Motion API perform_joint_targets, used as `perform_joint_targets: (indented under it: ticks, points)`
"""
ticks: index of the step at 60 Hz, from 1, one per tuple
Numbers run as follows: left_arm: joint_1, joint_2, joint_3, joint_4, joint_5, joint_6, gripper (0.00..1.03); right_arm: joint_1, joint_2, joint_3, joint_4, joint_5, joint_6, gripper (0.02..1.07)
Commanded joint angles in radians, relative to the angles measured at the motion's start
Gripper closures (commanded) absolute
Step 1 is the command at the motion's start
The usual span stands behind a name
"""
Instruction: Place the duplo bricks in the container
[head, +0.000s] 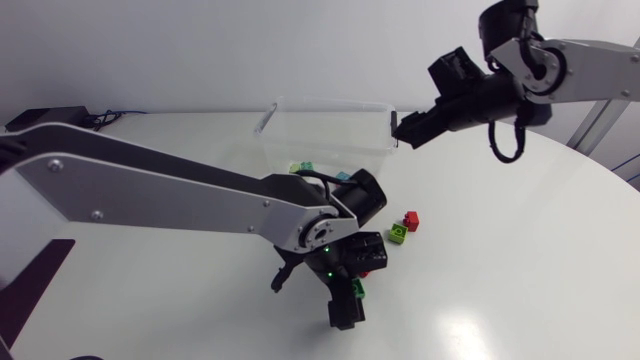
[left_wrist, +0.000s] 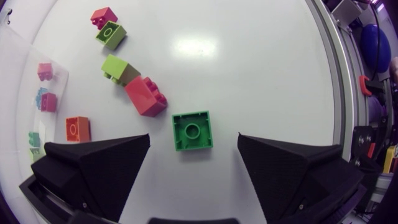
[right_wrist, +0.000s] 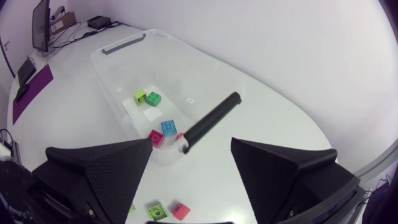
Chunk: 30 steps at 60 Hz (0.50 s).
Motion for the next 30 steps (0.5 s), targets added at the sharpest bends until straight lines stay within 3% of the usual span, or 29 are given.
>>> perform_joint_targets:
  ticks: [1,18,24,30]
  points:
    - [-0.013,0.040,0.036,0.005,-0.004,-0.022,0.05,-0.036,-0.043,-0.114,0.018,-0.018,-0.025,0.11]
    - [-0.016,0.078,0.093,-0.017,-0.012,-0.053,0.10,-0.145,-0.077,-0.365,0.116,-0.047,-0.131,0.11]
    - [-0.017,0.092,0.111,-0.032,-0.012,-0.069,0.21,-0.165,-0.046,-0.404,0.139,-0.047,-0.151,0.11]
    - [-0.020,0.117,0.138,-0.056,-0.015,-0.079,0.45,-0.165,-0.014,-0.418,0.155,-0.044,-0.145,0.11]
